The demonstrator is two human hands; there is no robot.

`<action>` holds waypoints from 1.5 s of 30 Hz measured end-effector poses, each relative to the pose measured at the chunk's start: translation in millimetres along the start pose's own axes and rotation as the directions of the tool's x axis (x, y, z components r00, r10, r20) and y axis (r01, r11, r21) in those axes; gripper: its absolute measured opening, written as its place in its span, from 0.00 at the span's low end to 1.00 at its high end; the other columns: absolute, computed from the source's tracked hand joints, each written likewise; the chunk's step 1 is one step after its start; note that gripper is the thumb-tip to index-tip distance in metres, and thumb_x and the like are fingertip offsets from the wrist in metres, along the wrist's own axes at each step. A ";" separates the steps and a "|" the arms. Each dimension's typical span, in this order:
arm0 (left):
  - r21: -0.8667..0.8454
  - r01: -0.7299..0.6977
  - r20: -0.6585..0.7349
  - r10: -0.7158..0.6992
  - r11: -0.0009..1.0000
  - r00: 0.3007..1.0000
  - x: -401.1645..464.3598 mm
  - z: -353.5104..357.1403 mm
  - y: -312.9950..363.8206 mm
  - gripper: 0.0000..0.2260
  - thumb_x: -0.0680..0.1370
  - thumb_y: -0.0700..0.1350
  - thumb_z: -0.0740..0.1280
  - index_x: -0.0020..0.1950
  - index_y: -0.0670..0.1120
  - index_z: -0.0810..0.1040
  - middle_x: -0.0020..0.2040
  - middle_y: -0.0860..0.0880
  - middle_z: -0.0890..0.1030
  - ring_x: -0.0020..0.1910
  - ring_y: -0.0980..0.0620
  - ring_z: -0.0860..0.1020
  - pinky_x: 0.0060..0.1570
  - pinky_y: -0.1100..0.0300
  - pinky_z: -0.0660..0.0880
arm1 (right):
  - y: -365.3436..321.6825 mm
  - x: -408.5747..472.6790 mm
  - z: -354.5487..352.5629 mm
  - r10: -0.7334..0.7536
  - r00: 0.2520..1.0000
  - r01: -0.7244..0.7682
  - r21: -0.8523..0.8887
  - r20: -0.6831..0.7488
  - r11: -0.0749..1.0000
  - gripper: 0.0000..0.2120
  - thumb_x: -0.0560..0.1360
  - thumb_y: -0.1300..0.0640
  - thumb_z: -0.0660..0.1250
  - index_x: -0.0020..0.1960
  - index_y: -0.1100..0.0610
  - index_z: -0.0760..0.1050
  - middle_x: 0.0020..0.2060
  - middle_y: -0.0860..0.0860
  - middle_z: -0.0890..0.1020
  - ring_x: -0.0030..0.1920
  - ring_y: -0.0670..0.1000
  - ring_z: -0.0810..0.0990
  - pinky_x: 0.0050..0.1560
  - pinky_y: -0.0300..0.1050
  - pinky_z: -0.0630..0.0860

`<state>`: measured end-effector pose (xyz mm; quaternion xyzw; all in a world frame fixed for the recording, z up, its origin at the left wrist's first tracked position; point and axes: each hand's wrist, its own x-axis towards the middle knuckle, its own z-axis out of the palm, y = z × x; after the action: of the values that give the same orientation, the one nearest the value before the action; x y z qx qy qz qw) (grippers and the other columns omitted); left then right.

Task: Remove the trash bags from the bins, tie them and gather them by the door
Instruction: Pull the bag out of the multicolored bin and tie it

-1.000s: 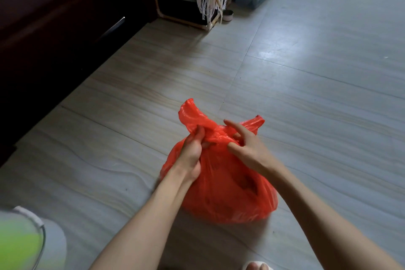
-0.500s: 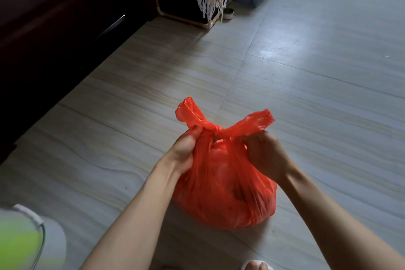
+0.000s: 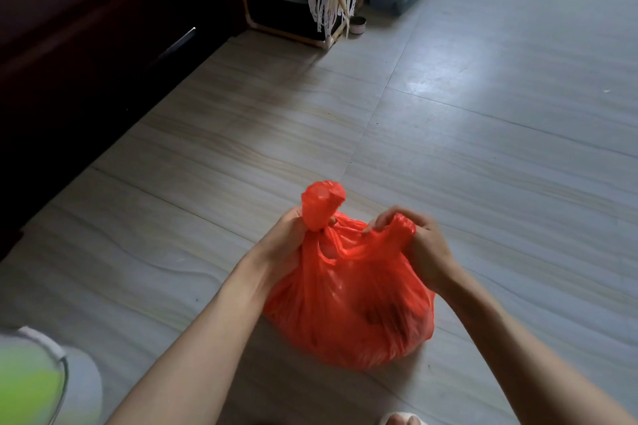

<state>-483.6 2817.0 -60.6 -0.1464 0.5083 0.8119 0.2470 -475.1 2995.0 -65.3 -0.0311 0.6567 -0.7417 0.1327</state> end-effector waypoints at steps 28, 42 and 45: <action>0.288 -0.264 -0.110 0.306 0.920 0.946 -13.1 21.3 2.9 0.07 0.69 0.51 0.65 0.34 0.50 0.76 0.34 0.50 0.76 0.38 0.49 0.74 0.44 0.53 0.71 | -20.8 9.7 20.5 -0.057 0.982 -0.010 -0.349 -0.182 0.937 0.08 0.75 0.62 0.63 0.39 0.55 0.77 0.36 0.48 0.79 0.40 0.48 0.77 0.45 0.48 0.71; 0.479 -0.357 -0.004 0.408 0.802 0.913 -14.6 22.8 4.2 0.10 0.71 0.49 0.63 0.31 0.53 0.78 0.26 0.58 0.76 0.29 0.63 0.72 0.35 0.65 0.69 | -26.0 6.0 20.0 -0.384 0.920 0.219 -0.707 -0.080 0.673 0.11 0.74 0.55 0.56 0.41 0.58 0.74 0.34 0.49 0.78 0.34 0.46 0.75 0.37 0.41 0.67; 0.714 -0.363 0.021 0.500 0.598 0.866 -13.8 20.4 -1.5 0.05 0.76 0.44 0.65 0.41 0.49 0.78 0.27 0.58 0.76 0.29 0.65 0.73 0.35 0.73 0.69 | -20.4 5.3 11.4 -0.507 0.858 0.307 -0.873 0.082 0.379 0.19 0.73 0.50 0.52 0.42 0.61 0.76 0.32 0.55 0.81 0.30 0.58 0.78 0.33 0.43 0.68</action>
<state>-471.0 2832.4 -46.0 0.0125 0.8159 0.5771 0.0316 -480.9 2984.9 -44.5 -0.1801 0.9174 -0.3192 -0.1550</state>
